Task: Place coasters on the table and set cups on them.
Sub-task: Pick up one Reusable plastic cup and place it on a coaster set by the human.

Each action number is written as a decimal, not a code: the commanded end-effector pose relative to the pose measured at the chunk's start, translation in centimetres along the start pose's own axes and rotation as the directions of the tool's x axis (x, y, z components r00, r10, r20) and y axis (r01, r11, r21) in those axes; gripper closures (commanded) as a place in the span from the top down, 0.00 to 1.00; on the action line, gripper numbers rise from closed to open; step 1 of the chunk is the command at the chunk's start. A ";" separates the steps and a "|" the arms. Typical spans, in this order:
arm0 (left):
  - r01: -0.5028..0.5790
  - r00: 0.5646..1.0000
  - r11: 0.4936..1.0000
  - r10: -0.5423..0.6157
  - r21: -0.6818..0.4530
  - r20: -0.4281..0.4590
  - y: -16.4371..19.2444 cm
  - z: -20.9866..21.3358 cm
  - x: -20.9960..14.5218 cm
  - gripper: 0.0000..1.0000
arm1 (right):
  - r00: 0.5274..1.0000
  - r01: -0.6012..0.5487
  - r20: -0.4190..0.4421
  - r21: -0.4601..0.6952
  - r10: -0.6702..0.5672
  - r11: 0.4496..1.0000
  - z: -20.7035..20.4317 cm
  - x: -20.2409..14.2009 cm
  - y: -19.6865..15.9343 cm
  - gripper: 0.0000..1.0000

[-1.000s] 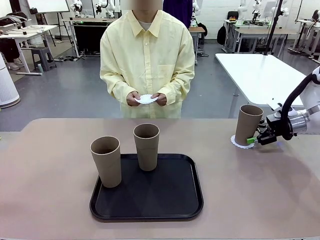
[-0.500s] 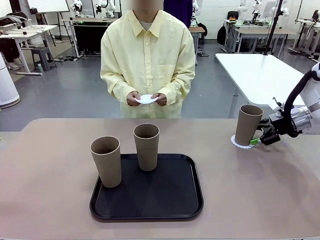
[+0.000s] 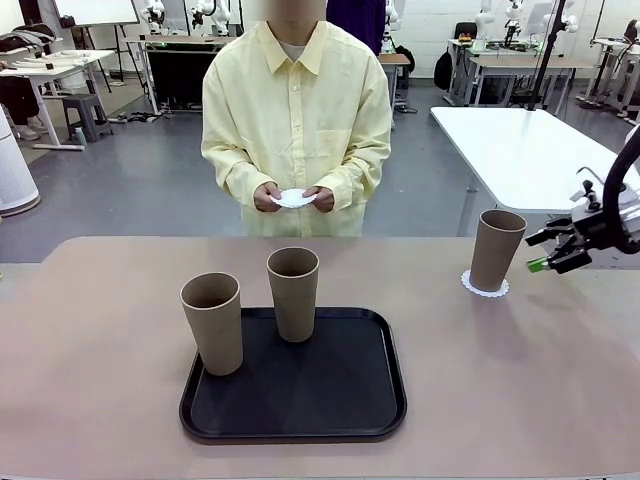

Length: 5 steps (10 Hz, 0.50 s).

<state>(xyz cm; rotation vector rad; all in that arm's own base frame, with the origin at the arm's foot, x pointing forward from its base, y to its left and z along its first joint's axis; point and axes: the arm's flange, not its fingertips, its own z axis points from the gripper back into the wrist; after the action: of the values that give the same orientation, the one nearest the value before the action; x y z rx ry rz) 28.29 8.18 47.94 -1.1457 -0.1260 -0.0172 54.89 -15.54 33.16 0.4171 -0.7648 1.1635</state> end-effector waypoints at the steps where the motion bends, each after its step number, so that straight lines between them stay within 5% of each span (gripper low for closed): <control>1: 0.009 1.000 1.000 -0.009 -0.008 0.001 0.0 0.1 -0.1 1.00 | 0.983 0.022 -0.181 -0.054 -0.031 0.998 1.1 3.2 3.8 1.00; 3: 0.009 1.000 1.000 -0.009 -0.008 0.001 0.0 0.1 -0.1 1.00 | 0.955 -0.014 -0.297 -0.051 -0.002 0.999 2.5 7.3 7.4 1.00; 5: 0.009 1.000 1.000 -0.009 -0.008 0.001 0.0 0.1 -0.1 1.00 | 0.876 -0.041 -0.482 -0.014 0.029 0.999 2.4 10.9 10.8 1.00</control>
<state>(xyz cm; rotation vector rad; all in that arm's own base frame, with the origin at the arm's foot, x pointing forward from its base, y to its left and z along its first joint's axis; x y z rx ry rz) 28.29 8.17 47.95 -1.1452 -0.1257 -0.0174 47.74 -8.00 40.61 0.1166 -0.4737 1.2209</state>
